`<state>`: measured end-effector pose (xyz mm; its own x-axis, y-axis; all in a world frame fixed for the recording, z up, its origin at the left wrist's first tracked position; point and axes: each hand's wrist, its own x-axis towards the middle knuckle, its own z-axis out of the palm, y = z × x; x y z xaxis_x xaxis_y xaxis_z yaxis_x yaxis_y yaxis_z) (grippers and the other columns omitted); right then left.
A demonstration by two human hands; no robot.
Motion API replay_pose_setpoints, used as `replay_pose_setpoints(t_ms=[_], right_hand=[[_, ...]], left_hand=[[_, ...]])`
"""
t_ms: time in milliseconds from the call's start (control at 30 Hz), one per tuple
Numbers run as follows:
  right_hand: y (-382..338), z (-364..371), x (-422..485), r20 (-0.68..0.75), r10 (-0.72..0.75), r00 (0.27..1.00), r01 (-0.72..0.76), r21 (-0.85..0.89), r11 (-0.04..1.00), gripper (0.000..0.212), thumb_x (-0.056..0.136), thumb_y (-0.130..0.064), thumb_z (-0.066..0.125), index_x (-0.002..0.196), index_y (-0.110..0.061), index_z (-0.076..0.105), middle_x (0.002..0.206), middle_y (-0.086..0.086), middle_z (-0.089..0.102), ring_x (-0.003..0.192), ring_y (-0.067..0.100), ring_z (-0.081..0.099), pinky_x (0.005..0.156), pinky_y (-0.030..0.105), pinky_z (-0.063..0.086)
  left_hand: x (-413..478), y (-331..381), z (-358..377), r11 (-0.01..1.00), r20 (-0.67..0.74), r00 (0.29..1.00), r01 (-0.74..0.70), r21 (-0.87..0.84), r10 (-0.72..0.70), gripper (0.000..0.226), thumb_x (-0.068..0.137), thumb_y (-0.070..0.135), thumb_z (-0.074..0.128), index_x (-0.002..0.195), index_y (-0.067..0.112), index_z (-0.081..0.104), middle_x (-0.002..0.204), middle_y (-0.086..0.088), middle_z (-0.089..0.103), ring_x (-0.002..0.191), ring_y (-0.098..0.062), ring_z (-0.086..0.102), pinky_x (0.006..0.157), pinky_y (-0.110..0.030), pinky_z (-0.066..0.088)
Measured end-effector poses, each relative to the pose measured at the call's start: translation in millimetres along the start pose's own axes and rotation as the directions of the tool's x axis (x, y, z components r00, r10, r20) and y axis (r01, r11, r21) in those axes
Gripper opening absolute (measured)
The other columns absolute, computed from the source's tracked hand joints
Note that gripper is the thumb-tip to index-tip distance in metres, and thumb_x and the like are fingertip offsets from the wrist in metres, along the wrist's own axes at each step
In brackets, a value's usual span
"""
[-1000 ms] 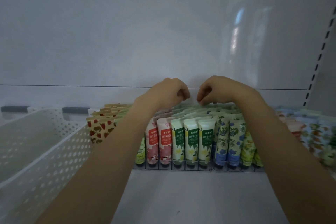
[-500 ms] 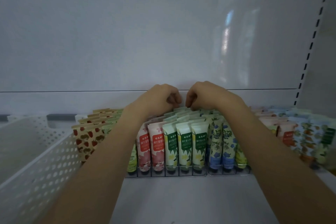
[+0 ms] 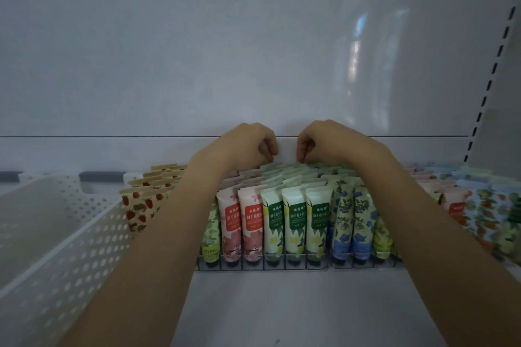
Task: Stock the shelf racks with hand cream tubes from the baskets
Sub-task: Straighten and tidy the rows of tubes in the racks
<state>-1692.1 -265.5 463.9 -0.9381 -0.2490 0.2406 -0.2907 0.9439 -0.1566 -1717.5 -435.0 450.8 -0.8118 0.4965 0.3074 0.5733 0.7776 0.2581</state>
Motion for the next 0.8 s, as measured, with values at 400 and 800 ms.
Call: replay_pose_setpoints(t_ms=[400,800], right_hand=[[13,-30,-36,-0.058,-0.037,0.998,0.048,0.202,0.978,0.015,0.085,-0.017,0.065,0.08,-0.031,0.063,0.079,-0.014,0.061,0.058,-0.004,0.055,0.046,0.002,0.037],[33,-29,-62,-0.087,-0.08,0.993,0.096,0.21,0.973,0.014,0.085,-0.022,0.064,0.077,-0.033,0.064,0.077,-0.021,0.059,0.07,-0.005,0.054,0.058,0.012,0.035]], left_hand=[[-7,8,-21,0.994,-0.106,0.991,-0.089,-0.069,0.081,0.022,0.088,-0.001,0.05,0.101,0.012,0.062,0.093,0.003,0.065,0.072,-0.001,0.051,0.058,0.002,0.035],[-10,15,-17,0.998,0.024,1.0,0.012,0.067,-0.014,0.016,0.087,0.006,0.056,0.094,0.015,0.067,0.097,0.001,0.068,0.091,-0.01,0.06,0.081,-0.02,0.041]])
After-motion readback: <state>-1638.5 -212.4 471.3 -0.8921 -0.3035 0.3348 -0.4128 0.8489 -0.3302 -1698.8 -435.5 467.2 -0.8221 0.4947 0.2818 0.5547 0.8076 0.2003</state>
